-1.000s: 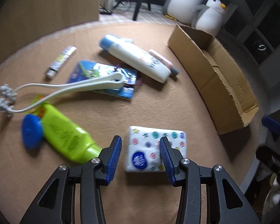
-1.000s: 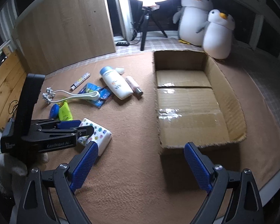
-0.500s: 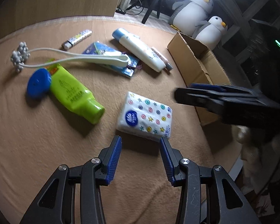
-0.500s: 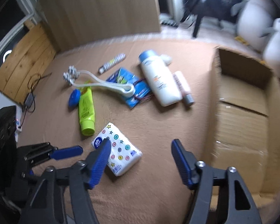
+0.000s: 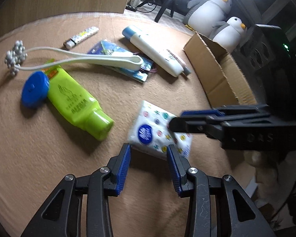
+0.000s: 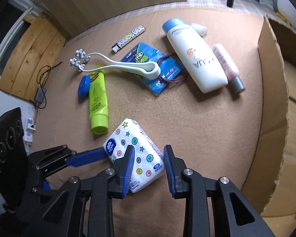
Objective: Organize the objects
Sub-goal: 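Lift the tissue pack with the left tool while the right tool grips it too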
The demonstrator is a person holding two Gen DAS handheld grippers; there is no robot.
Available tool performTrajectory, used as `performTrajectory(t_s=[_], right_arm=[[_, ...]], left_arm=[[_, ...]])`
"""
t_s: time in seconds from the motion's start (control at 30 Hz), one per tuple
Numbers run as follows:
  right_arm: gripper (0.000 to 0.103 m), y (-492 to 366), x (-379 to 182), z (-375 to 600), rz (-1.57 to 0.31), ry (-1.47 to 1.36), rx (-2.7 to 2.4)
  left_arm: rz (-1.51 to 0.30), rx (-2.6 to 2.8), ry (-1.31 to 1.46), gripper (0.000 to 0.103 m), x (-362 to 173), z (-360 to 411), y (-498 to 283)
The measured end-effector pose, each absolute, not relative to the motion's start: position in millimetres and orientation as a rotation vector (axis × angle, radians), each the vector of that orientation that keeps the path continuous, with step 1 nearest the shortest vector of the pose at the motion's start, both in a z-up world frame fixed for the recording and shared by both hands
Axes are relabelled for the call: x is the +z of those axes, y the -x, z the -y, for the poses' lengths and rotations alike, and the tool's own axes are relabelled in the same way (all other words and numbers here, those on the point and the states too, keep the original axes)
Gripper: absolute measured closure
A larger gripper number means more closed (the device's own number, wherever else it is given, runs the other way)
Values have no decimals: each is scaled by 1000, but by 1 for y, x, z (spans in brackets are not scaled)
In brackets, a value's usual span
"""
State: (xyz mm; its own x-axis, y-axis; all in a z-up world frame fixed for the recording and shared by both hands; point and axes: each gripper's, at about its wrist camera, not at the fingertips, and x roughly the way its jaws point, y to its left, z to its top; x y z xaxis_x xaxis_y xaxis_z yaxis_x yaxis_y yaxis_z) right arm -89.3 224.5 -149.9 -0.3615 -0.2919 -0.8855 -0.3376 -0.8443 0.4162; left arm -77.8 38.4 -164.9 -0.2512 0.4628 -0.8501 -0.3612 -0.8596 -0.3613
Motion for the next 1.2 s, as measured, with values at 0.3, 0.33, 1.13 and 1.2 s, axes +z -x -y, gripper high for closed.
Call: performTrajectory(t_s=[0.3,0.33,1.13,1.2], right_arm=[[75,89,-154,-219,-932,1763,2392],[75,90,-154,-219,-927,1761,2393],[89,62,-99,-222,-920,1562,2520],[98,59,-91,-223,-860,1532,2501]], left_arm=[[60,2115,1495,59,-163,-37,78],[78,2099,1496,59,-164,-39,76],[8,2085,1311,62,-100,-95,57],[-82,2113,1266,62,-91,-112,52]])
